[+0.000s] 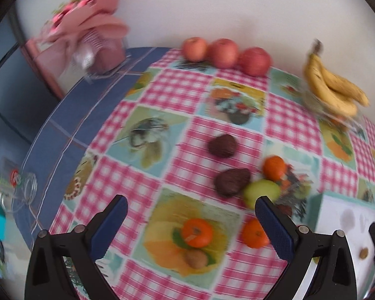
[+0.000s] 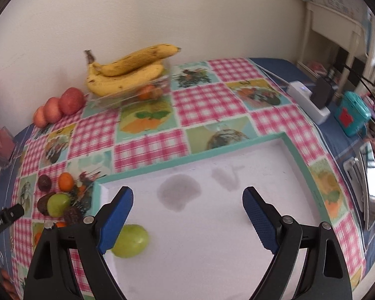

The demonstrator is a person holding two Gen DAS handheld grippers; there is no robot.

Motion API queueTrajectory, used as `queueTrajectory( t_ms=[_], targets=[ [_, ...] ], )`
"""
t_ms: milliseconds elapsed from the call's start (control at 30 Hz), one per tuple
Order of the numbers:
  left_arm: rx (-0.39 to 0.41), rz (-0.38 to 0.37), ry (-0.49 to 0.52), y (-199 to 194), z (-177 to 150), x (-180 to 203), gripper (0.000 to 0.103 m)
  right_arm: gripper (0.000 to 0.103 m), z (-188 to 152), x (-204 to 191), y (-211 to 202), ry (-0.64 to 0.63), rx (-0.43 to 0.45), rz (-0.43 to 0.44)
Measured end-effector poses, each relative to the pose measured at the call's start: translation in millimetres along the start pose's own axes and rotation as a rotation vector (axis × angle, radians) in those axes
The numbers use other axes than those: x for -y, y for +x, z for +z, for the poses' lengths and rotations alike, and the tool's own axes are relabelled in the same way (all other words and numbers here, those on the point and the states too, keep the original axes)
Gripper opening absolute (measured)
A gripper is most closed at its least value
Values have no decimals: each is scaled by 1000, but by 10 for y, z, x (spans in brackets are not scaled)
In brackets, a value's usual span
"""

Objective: Organize fruits
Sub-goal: 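Move both open tools back toward the fruits on the cloth, then grasp the dark wrinkled fruit with the right tool while the left tool grasps an orange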

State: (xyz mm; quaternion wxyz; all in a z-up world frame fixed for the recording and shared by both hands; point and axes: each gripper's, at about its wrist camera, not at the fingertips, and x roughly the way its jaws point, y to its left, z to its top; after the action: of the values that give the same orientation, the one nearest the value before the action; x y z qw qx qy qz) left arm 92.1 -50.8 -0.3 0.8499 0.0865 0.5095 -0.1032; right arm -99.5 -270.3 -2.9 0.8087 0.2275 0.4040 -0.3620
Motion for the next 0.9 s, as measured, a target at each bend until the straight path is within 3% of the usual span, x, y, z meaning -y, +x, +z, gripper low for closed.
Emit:
queueTrajectory(
  t_ms=[333, 533, 700, 800, 867, 900],
  targets=[
    [45, -41, -132, -81, 157, -561, 103, 90, 6, -703, -159, -144, 55, 174],
    [99, -126, -193, -163, 173, -708, 103, 89, -56, -1020, -124, -203, 30, 227],
    [148, -185, -177, -207, 163, -666, 103, 76, -97, -1176, -66, -228, 3, 260],
    [111, -214, -146, -139, 132, -623, 103, 75, -135, -1268, -19, -247, -11, 275],
    [80, -230, -136, -78, 112, -615, 103, 64, -154, -1305, 14, -252, -21, 269],
    [73, -224, -142, -50, 104, -625, 103, 64, -160, -1313, 33, -250, -27, 268]
  ],
)
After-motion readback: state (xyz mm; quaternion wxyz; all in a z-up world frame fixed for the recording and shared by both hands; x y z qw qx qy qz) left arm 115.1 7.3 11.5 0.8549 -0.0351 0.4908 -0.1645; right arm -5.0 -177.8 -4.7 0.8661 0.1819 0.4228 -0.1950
